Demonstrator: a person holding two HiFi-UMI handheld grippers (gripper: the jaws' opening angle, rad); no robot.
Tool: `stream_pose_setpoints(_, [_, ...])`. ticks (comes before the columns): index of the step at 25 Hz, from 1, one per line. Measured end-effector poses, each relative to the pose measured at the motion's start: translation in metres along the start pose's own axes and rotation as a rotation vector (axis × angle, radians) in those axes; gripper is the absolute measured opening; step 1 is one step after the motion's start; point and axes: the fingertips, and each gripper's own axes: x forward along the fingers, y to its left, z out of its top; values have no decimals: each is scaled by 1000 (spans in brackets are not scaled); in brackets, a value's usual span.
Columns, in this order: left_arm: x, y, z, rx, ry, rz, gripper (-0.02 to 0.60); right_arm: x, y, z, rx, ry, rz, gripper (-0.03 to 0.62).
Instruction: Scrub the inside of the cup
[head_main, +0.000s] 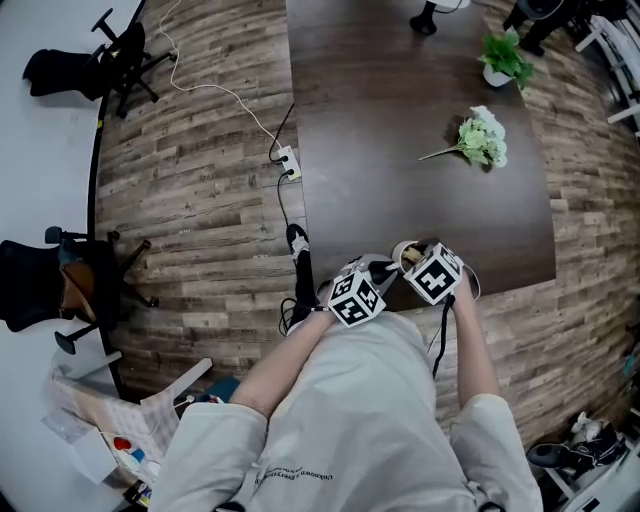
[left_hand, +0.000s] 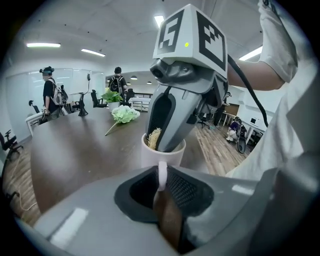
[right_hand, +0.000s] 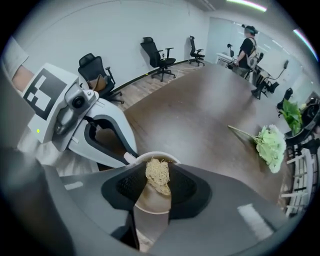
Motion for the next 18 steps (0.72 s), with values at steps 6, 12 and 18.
stream_pose_setpoints(6, [7,26,11,-36,5,34,54,-14,-25,20,51,-109,-87,155])
stream_pose_setpoints(12, [20,41,21,-73,9,57,53,-53,-51,29,82,-236,-134,155])
stream_pose_setpoints(18, [27,46,27,-120,2,53,53,-106,-40,29,21,-344,-39,155])
